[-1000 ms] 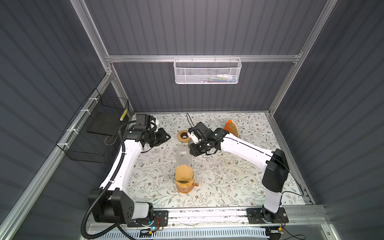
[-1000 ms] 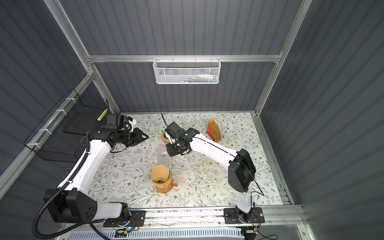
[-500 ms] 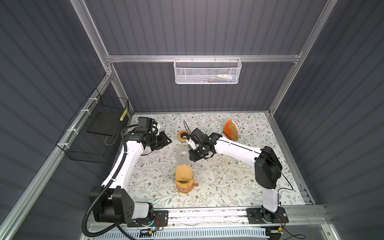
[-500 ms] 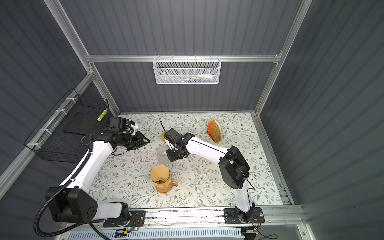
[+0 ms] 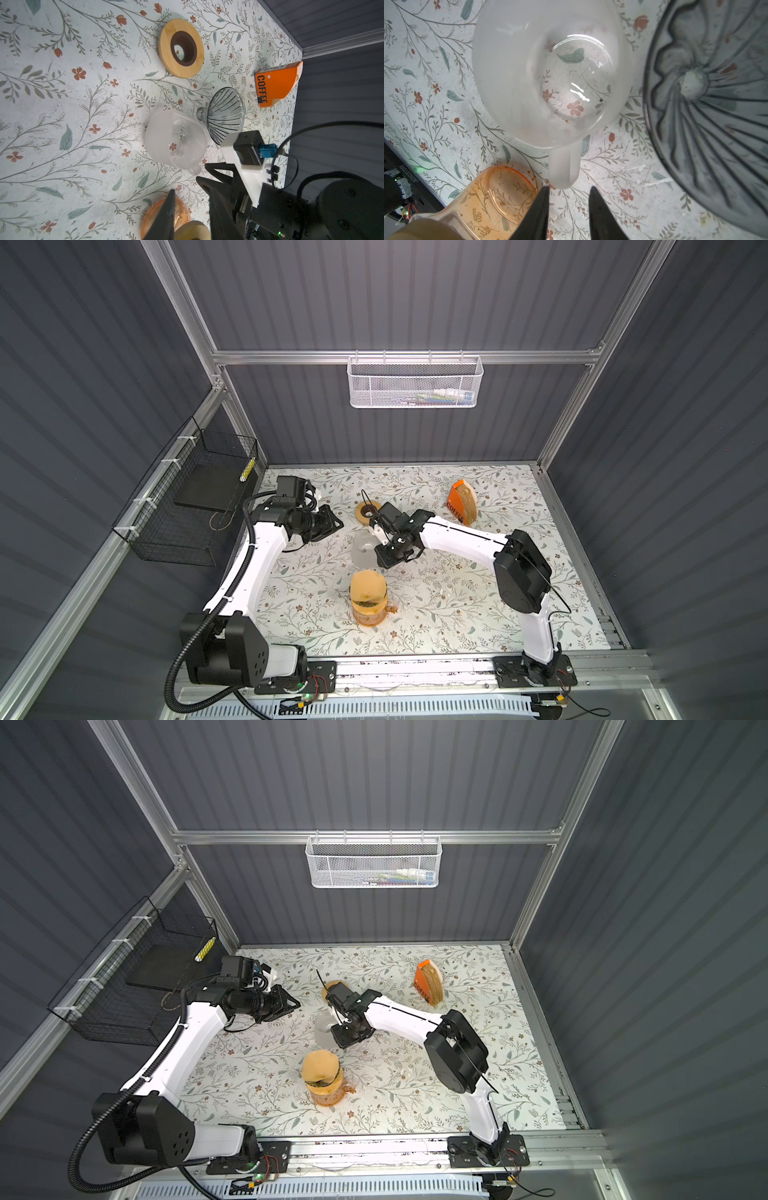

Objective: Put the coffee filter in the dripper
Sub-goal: 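Move the right gripper to the frosted white cup and grasp it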

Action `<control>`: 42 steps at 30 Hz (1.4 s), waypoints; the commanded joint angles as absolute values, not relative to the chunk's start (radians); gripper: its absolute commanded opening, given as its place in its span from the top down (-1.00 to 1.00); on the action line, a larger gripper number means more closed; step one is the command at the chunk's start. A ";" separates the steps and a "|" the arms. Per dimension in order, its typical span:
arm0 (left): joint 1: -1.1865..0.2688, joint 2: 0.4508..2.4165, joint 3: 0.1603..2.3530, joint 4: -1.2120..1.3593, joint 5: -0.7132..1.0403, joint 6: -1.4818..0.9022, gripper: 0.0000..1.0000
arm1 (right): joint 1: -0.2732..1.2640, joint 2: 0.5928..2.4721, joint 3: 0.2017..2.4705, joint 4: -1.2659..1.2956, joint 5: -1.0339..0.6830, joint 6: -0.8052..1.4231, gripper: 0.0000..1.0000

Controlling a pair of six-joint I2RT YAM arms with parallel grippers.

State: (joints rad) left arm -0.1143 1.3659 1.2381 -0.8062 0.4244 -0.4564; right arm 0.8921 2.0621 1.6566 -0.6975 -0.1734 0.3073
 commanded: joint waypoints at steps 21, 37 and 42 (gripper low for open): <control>-0.103 1.361 1.192 -0.799 0.445 -0.436 0.43 | 0.927 2.198 1.815 -0.772 -0.057 0.248 0.36; -0.097 1.336 1.176 -0.798 0.445 -0.433 0.44 | 0.927 2.198 1.838 -0.774 -0.035 0.252 0.89; -0.096 1.326 1.171 -0.792 0.443 -0.434 0.44 | 0.927 2.172 1.826 -0.763 -0.039 0.250 0.94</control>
